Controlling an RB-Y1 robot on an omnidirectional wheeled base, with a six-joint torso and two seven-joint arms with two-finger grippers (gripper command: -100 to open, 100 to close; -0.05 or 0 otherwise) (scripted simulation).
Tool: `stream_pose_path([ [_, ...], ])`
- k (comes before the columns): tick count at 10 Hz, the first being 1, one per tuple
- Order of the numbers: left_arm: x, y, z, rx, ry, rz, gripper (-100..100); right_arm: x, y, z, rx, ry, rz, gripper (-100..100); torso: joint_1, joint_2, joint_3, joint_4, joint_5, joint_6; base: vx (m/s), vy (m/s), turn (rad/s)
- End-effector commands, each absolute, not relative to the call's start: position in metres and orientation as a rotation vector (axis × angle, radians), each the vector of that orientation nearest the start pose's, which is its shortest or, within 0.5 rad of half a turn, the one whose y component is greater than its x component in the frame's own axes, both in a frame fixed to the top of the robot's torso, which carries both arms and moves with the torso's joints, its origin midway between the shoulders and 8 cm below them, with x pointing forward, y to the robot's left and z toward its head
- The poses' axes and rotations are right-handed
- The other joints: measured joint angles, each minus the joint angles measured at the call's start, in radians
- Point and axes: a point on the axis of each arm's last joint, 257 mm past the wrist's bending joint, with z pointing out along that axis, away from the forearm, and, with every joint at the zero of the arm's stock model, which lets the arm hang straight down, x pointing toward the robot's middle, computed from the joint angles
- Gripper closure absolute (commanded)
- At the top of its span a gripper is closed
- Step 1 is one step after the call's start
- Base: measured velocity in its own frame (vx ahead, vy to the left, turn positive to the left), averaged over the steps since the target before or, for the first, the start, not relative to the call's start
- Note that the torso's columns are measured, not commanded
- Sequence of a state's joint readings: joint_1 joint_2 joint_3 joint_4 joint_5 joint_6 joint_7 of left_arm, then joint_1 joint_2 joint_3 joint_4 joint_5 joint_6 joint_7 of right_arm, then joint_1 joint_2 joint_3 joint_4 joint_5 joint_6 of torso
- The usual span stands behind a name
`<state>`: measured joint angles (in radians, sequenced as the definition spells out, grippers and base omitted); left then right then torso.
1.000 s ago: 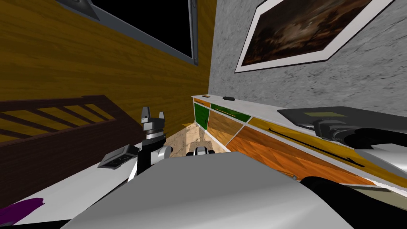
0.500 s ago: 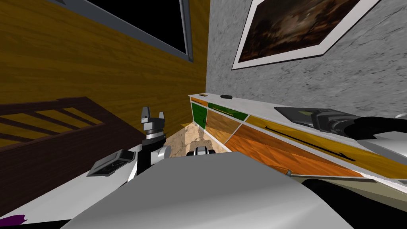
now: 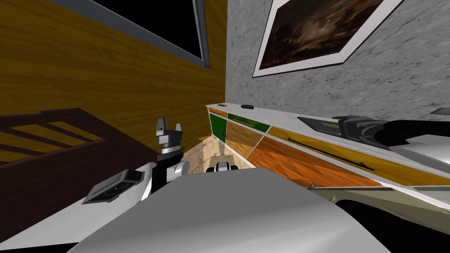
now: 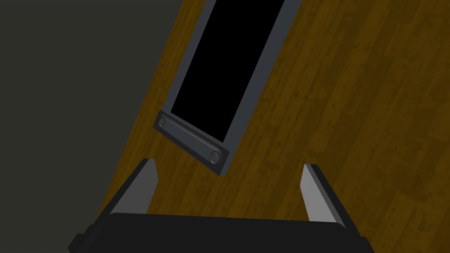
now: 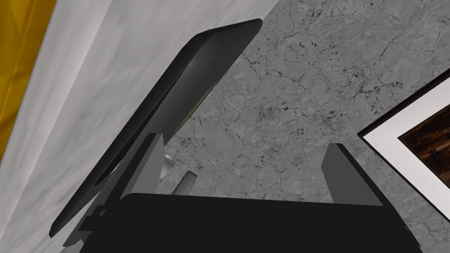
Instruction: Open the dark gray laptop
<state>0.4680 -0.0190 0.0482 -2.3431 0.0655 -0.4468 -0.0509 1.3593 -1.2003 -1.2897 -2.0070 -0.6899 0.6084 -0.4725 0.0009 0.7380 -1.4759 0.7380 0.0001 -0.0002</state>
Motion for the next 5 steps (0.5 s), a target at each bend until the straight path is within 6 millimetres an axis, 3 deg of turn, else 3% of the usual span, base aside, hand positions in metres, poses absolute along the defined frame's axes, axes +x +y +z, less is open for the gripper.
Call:
stream_pose_path([
  [1, 0.3367, 0.2991, 0.0533, -0.655, 0.54, -1.27, 0, 0.2588, -0.7212, 0.0681, 1.398, 1.181, 0.103, 0, -0.001, 0.0, 0.0, 0.0, 0.0, 0.0, 0.0, 0.0, 0.0],
  [5, 0.3367, 0.2991, 0.0533, -0.655, 0.54, -1.27, 0, 0.2588, -0.7212, 0.0681, 1.398, 1.181, 0.103, 0, -0.001, 0.0, 0.0, 0.0, 0.0, 0.0, 0.0, 0.0, 0.0],
])
